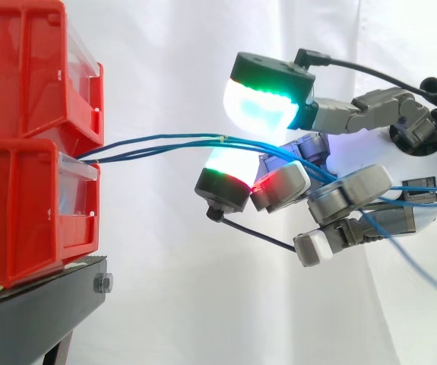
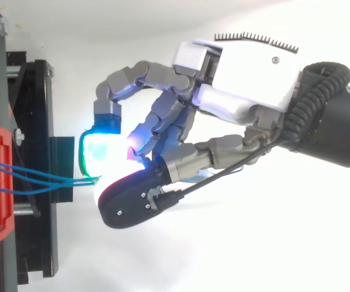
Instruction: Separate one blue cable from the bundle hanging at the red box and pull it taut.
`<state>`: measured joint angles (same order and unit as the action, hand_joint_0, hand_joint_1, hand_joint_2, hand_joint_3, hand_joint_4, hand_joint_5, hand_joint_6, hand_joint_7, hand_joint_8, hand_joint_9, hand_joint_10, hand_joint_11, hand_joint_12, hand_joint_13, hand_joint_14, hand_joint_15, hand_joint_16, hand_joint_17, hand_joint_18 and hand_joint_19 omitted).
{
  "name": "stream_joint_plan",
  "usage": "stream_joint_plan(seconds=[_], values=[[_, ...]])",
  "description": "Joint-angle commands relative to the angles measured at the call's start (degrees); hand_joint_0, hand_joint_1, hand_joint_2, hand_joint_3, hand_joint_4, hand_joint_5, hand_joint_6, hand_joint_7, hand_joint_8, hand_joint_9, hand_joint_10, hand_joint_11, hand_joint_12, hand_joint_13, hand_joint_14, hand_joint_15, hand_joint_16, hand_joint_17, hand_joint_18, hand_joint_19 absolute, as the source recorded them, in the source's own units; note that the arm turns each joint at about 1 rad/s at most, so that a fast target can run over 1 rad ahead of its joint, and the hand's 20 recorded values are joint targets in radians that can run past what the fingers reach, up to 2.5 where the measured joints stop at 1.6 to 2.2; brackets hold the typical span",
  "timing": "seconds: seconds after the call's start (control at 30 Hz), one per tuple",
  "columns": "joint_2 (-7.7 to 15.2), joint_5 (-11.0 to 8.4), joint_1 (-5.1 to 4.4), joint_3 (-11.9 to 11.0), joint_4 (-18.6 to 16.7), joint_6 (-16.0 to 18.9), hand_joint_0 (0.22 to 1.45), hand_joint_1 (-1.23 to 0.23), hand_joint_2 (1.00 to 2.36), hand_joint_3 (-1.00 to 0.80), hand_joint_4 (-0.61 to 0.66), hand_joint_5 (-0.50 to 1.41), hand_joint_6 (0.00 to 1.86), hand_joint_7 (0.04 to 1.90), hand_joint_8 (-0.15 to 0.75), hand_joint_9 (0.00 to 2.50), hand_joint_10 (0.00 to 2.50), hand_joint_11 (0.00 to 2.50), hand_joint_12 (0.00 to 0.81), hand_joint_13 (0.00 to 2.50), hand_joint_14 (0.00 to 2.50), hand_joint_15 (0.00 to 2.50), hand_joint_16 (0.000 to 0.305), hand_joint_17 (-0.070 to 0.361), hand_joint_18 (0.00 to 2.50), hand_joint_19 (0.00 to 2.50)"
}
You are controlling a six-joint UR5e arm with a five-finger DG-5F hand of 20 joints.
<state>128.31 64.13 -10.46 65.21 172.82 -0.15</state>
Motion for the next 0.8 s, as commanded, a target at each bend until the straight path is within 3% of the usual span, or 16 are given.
stream_joint_plan(seconds=[0.0, 0.2, 0.27, 0.43, 0.77], values=[[0.0, 0.03, 0.00, 0.0, -0.1, -0.2, 0.51, -0.73, 1.00, -0.50, 0.24, -0.23, 0.85, 1.06, 0.353, 1.18, 0.01, 1.46, 0.375, 1.57, 0.56, 1.52, 0.055, 0.124, 1.18, 0.80], [0.0, -0.41, -0.09, 1.6, -2.0, -0.4, 0.51, -0.74, 1.00, -0.50, 0.24, -0.23, 0.85, 1.05, 0.346, 1.18, 0.01, 1.49, 0.375, 1.54, 0.88, 1.39, 0.056, 0.126, 1.21, 0.83], [0.0, -0.50, -0.09, 1.6, -2.3, -0.4, 0.56, -0.78, 1.00, -0.50, 0.22, -0.23, 0.85, 1.05, 0.323, 1.17, 0.01, 1.51, 0.357, 1.51, 0.99, 1.37, 0.053, 0.119, 1.20, 0.89], [0.0, -0.50, -0.26, 1.5, -2.6, -0.4, 0.63, -0.77, 1.00, -0.50, 0.20, -0.23, 0.84, 1.07, 0.311, 1.18, 0.01, 1.54, 0.349, 1.50, 0.96, 1.40, 0.051, 0.114, 1.19, 0.91], [0.0, -0.41, -0.18, 1.6, -3.1, -0.4, 0.59, -0.51, 1.00, -0.50, 0.18, -0.20, 0.82, 1.12, 0.314, 1.27, 0.01, 1.47, 0.352, 1.56, 0.58, 1.54, 0.052, 0.116, 1.17, 0.92]])
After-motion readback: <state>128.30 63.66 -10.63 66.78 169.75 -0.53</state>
